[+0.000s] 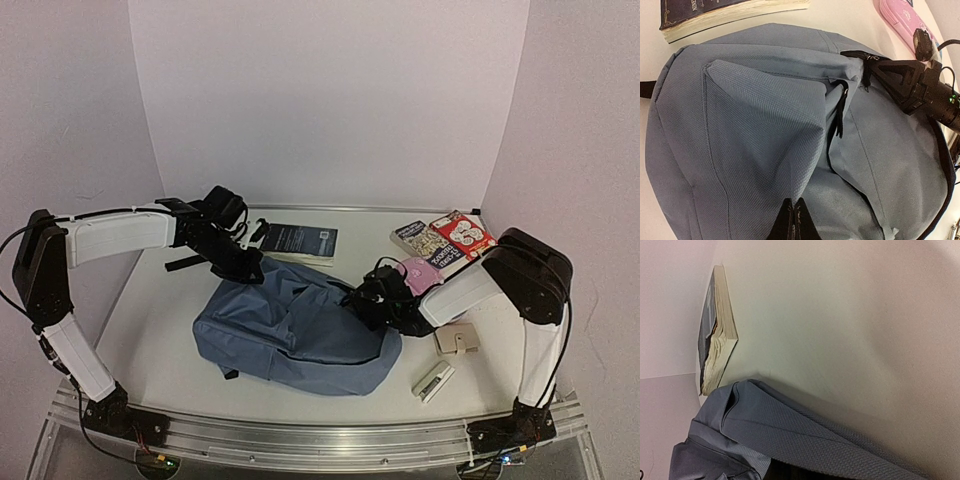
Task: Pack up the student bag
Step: Unzip the student bag at the center of the board.
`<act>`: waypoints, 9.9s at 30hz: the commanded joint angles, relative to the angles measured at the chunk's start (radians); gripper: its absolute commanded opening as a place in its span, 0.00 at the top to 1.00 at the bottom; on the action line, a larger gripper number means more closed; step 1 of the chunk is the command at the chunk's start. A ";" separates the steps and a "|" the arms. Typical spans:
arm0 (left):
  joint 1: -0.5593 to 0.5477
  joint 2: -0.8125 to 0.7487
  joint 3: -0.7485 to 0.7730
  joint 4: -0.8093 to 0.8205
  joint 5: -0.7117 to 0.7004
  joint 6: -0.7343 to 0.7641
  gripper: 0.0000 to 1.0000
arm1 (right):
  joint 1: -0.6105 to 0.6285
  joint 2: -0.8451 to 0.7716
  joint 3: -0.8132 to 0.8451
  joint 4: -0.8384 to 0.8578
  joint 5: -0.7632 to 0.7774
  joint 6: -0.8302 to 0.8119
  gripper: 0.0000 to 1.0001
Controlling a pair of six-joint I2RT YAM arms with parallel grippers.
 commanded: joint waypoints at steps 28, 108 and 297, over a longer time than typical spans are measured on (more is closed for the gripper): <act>0.141 -0.002 0.011 -0.009 -0.182 -0.110 1.00 | -0.009 -0.308 -0.179 -0.121 -0.082 -0.058 1.00; -0.294 0.315 0.336 0.037 -0.212 -0.471 0.58 | 0.032 -0.724 -0.204 -0.620 -0.478 -0.422 1.00; -0.546 0.058 -0.057 0.353 0.138 -0.420 1.00 | -0.099 -0.386 0.132 -0.642 -0.077 -0.533 1.00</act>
